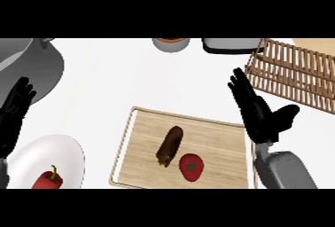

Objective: Pick the tomato from the tray and place it in the tiered shelf

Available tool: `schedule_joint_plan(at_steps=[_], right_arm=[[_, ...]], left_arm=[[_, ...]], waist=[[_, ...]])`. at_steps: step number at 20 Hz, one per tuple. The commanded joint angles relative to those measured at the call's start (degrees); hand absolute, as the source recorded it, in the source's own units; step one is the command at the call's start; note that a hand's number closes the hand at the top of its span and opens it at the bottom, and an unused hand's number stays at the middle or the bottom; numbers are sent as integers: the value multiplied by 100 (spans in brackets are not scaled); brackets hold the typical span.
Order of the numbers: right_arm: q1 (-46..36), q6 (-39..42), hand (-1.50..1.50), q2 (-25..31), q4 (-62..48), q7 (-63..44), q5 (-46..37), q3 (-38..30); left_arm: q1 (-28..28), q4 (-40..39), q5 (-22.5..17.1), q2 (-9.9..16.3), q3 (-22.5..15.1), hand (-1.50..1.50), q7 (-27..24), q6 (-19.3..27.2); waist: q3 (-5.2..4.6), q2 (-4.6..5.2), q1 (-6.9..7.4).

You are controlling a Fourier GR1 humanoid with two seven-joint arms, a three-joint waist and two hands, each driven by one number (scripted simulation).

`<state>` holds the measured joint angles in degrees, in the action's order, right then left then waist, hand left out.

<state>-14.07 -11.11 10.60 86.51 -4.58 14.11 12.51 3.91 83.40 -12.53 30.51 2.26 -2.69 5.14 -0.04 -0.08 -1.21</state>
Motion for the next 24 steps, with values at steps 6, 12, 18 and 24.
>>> schedule_joint_plan(at_steps=[6, 12, 18, 24], right_arm=[[-550, 118, 150, -714, 504, 651, -1580, 2088], [1060, -2661, -150, -816, 256, 451, -4246, 2740], [1582, -2791, -150, -930, 831, -1404, -6291, 3806], [1626, -1262, -150, -560, 1351, -3193, -8164, 3427]], left_arm=[[-264, -387, 35, -359, -183, 0, 441, 66], [-552, -346, -168, -491, -228, 0, 560, -122], [-357, -381, -107, -523, -141, 0, 771, -49], [-836, -99, -286, -437, -57, 0, 704, -252]], waist=[[-6, -9, 286], [-3, -47, 35], [-7, -37, 27], [-24, -81, 50]])
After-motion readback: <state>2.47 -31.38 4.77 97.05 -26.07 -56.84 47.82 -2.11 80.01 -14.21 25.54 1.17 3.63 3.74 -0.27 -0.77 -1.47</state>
